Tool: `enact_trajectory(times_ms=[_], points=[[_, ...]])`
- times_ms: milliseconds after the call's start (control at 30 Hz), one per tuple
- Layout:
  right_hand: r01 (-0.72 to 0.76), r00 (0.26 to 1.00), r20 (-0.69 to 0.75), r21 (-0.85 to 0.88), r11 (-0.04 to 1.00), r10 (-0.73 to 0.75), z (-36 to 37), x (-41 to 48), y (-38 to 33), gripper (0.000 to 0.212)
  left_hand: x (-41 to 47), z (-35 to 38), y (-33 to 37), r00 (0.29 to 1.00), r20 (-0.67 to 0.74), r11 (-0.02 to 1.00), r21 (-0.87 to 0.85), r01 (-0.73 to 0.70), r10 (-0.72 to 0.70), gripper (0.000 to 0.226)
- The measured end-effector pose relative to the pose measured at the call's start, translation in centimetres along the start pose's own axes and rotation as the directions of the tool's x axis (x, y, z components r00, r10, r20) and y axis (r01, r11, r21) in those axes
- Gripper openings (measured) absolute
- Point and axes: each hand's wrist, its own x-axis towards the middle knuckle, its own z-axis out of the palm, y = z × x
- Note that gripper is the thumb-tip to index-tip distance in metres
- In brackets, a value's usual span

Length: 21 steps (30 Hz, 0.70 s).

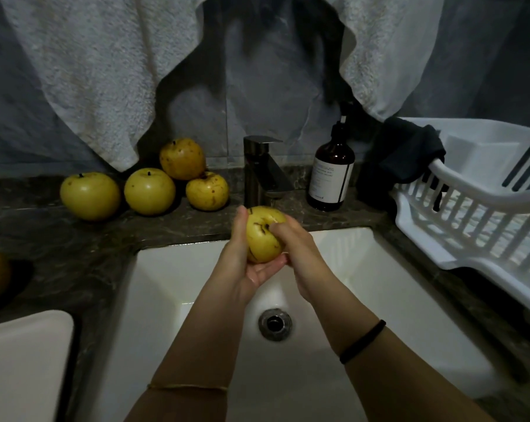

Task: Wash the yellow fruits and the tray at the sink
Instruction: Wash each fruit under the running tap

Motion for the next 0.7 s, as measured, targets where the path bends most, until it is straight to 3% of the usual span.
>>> enact_trajectory(times_ms=[100,300,567,700], points=[[-0.01,0.999,-0.043,-0.024,1.0,0.009,-0.02,-0.09,-0.13,0.04,-0.11,0.12,-0.14,1.0,0.008,1.0,-0.004,0.024,-0.024,0.052],[-0.012,1.0,0.01,-0.026,1.0,0.012,0.08,-0.37,0.03,0.055,-0.25,0.12,-0.27,0.999,-0.022,0.995,0.093,-0.024,0.026,0.065],[-0.005,1.0,0.003,-0.145,0.989,0.006,0.37,-0.33,0.02,0.047,-0.51,0.02,-0.17,1.0,-0.03,0.997,0.081,-0.007,0.009,0.058],[-0.077,0.997,0.004,-0.014,0.997,0.077,0.18,-0.22,-0.36,0.048,-0.41,0.0,0.01,0.998,-0.054,0.998,0.068,-0.012,0.016,0.054]])
